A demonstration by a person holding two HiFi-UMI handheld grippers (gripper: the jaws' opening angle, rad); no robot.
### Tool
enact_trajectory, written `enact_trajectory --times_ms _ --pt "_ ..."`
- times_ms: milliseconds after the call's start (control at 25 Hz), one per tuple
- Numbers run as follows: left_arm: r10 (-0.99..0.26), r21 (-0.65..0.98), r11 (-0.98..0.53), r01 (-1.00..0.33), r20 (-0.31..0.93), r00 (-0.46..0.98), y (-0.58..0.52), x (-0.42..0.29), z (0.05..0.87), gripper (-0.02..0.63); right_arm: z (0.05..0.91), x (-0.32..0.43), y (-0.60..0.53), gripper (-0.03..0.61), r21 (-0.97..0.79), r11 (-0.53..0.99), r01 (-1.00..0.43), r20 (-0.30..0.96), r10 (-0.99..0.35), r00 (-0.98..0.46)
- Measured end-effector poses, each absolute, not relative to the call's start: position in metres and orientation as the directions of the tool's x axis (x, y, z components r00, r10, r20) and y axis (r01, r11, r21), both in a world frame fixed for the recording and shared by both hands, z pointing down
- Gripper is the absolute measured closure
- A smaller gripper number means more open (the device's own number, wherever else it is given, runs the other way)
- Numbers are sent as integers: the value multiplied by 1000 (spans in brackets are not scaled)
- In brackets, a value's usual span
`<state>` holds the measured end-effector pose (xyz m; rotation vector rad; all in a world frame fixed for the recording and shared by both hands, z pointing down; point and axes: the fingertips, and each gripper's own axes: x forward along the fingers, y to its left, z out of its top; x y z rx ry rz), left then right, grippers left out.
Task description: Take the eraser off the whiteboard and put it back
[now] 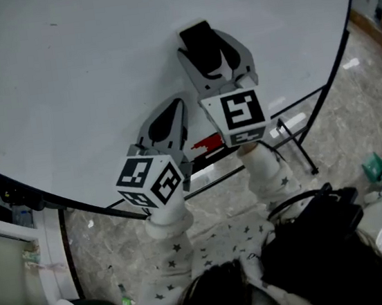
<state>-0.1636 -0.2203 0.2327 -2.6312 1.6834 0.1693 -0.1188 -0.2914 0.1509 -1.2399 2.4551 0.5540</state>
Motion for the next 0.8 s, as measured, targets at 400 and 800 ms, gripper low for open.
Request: enact_trajectory --times_ms 400,800 --pt "-901 54 -428 -902 -101 421 -221 -166 234 612 152 -119 -292 319 214 530 -820 -476 -677 -562" --pt "-898 72 -436 -897 -106 427 -220 -163 234 612 149 -118 -292 308 227 521 -823 -509 -657 -556"
